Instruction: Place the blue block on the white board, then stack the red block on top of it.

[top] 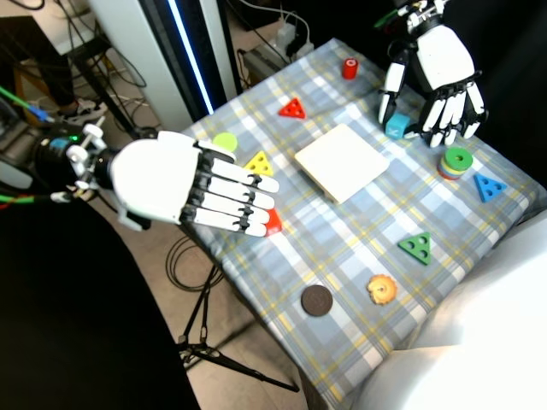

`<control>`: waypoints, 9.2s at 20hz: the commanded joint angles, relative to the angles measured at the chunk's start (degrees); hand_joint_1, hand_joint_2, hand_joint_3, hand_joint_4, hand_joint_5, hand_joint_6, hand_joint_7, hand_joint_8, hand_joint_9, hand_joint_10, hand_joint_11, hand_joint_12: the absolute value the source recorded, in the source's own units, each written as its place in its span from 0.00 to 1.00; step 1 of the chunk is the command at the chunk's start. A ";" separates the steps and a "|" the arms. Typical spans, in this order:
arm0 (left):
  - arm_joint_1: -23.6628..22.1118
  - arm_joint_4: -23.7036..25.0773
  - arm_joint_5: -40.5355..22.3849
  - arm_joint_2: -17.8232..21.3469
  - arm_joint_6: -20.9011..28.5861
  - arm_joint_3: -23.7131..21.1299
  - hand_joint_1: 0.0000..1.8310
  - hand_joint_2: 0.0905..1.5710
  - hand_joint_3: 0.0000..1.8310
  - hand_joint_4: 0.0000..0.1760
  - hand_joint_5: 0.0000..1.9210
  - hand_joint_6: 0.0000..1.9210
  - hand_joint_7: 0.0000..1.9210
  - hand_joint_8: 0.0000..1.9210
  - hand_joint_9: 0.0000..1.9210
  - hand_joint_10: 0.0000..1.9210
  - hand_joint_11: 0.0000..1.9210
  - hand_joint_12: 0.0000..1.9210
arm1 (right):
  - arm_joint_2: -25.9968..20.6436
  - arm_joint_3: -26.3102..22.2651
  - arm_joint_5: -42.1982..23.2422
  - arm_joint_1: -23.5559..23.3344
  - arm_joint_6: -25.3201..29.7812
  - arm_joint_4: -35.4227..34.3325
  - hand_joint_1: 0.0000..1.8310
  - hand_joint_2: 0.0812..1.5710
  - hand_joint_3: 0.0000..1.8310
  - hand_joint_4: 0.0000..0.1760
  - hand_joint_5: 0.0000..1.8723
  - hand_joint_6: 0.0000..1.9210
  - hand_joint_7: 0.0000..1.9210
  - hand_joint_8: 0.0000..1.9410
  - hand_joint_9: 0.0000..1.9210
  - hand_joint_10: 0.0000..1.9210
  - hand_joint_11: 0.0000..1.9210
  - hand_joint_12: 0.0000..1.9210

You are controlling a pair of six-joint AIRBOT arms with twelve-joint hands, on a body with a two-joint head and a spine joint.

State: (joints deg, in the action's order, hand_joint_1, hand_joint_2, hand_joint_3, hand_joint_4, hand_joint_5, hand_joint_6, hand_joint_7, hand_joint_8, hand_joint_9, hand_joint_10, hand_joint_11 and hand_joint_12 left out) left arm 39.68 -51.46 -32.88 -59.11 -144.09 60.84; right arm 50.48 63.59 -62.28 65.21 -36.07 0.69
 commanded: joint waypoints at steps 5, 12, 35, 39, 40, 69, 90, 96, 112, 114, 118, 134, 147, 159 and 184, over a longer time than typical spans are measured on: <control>-3.06 12.30 -8.85 2.29 7.82 -3.66 0.57 0.68 0.00 0.79 0.53 0.47 0.42 0.00 0.30 0.00 0.00 0.46 | 0.00 0.14 -6.77 -0.12 0.45 -1.19 0.14 0.90 0.00 0.04 0.24 0.00 0.30 0.00 0.28 0.00 0.22 0.09; -7.60 25.02 -11.21 0.74 16.26 -5.85 0.58 0.66 0.00 0.83 0.57 0.41 0.43 0.00 0.29 0.00 0.02 0.40 | 0.20 0.19 -6.77 -0.11 0.46 -1.18 0.16 0.91 0.00 0.00 0.24 0.00 0.29 0.00 0.28 0.00 0.22 0.09; -10.66 22.86 1.03 -10.00 16.28 4.40 0.58 0.66 0.00 0.69 0.56 0.42 0.42 0.00 0.28 0.00 0.00 0.38 | 0.74 0.93 -6.78 -1.72 0.46 0.43 0.15 0.89 0.00 0.00 0.24 0.00 0.29 0.00 0.28 0.00 0.23 0.09; -10.56 22.57 1.18 -9.77 16.28 4.34 0.57 0.67 0.00 1.00 0.54 0.46 0.40 0.00 0.28 0.00 0.00 0.39 | 0.74 0.93 -6.78 -1.71 0.46 0.43 0.16 0.90 0.00 0.00 0.24 0.00 0.29 0.00 0.28 0.00 0.23 0.08; -10.51 22.49 1.18 -9.71 16.28 4.28 0.57 0.67 0.00 1.00 0.54 0.46 0.39 0.00 0.28 0.00 0.00 0.39 | 0.74 0.93 -6.78 -1.71 0.46 0.43 0.16 0.90 0.00 0.00 0.24 0.00 0.29 0.00 0.29 0.00 0.23 0.08; -6.51 26.55 -10.31 -3.79 23.00 -3.78 0.45 0.57 0.00 0.87 0.26 0.00 0.23 0.00 0.20 0.00 0.00 0.33 | 1.75 1.79 -5.72 -2.69 0.53 0.27 0.28 0.82 0.00 0.00 0.22 0.00 0.24 0.00 0.25 0.00 0.21 0.07; 7.75 35.25 -38.60 10.43 62.49 -12.50 0.52 0.50 0.00 0.46 0.19 0.01 0.15 0.00 0.15 0.00 0.00 0.44 | 8.94 9.80 14.34 -12.71 -9.28 -1.47 0.48 0.68 0.00 0.00 0.31 0.00 0.29 0.00 0.31 0.00 0.09 0.58; 8.80 34.38 -39.11 10.45 63.40 -12.50 0.49 0.51 0.00 0.58 0.18 0.00 0.15 0.00 0.14 0.00 0.00 0.39 | 9.18 10.19 14.34 -12.74 -9.41 -2.16 0.53 0.67 0.00 0.00 0.36 0.00 0.32 0.00 0.34 0.00 0.13 0.50; 11.90 32.97 -38.85 12.70 63.68 -13.18 0.39 0.53 0.00 0.56 0.17 0.00 0.17 0.00 0.16 0.00 0.00 0.41 | 9.27 10.75 11.57 -23.60 -0.03 12.74 0.62 0.69 0.00 0.00 0.54 0.49 0.44 0.00 0.39 0.00 0.09 0.58; 12.35 32.76 -38.60 13.07 63.68 -13.26 0.39 0.53 0.00 0.59 0.17 0.00 0.17 0.00 0.16 0.00 0.00 0.41 | 9.97 11.23 11.31 -26.99 2.26 16.54 0.60 0.69 0.00 0.00 0.53 0.50 0.43 0.00 0.39 0.00 0.09 0.56; 12.68 32.60 -38.47 13.20 63.69 -13.27 0.40 0.53 0.00 0.73 0.18 0.00 0.18 0.00 0.17 0.00 0.00 0.45 | 13.08 13.28 11.30 -31.65 6.88 22.83 0.64 0.67 0.00 0.00 0.55 0.46 0.42 0.00 0.39 0.00 0.18 0.50; 12.45 32.74 -38.21 13.25 63.68 -13.13 0.37 0.53 0.00 0.82 0.17 0.00 0.18 0.00 0.19 0.00 0.00 0.49 | 19.99 18.17 12.07 -33.79 14.65 28.38 0.62 0.67 0.00 0.00 0.56 0.46 0.44 0.00 0.38 0.00 0.06 0.61; 12.31 32.81 -38.21 13.24 63.68 -13.12 0.38 0.52 0.00 0.78 0.17 0.00 0.18 0.00 0.18 0.00 0.00 0.48 | 20.74 18.71 14.50 -33.77 14.76 29.67 0.63 0.68 0.00 0.00 0.54 0.47 0.42 0.00 0.36 0.00 0.06 0.52; 12.22 32.91 -38.13 13.14 63.68 -13.00 0.36 0.52 0.00 0.80 0.17 0.00 0.18 0.00 0.17 0.00 0.00 0.45 | 21.35 19.19 14.83 -33.77 14.76 30.13 0.58 0.70 0.00 0.30 0.51 0.53 0.40 0.00 0.35 0.00 0.08 0.51; 12.03 33.06 -38.12 13.01 63.89 -12.95 0.37 0.52 0.00 0.76 0.17 0.00 0.19 0.00 0.18 0.00 0.00 0.46 | 21.57 19.90 15.19 -33.78 14.76 29.98 0.52 0.66 0.00 0.00 0.45 0.01 0.36 0.00 0.34 0.00 0.07 0.54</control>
State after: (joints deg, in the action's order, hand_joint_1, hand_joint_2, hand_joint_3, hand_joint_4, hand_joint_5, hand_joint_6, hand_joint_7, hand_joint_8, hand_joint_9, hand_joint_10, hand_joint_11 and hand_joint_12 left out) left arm 52.47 -19.46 -63.90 -46.15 -80.90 47.75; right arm 71.90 83.24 -41.50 32.34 -21.47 33.06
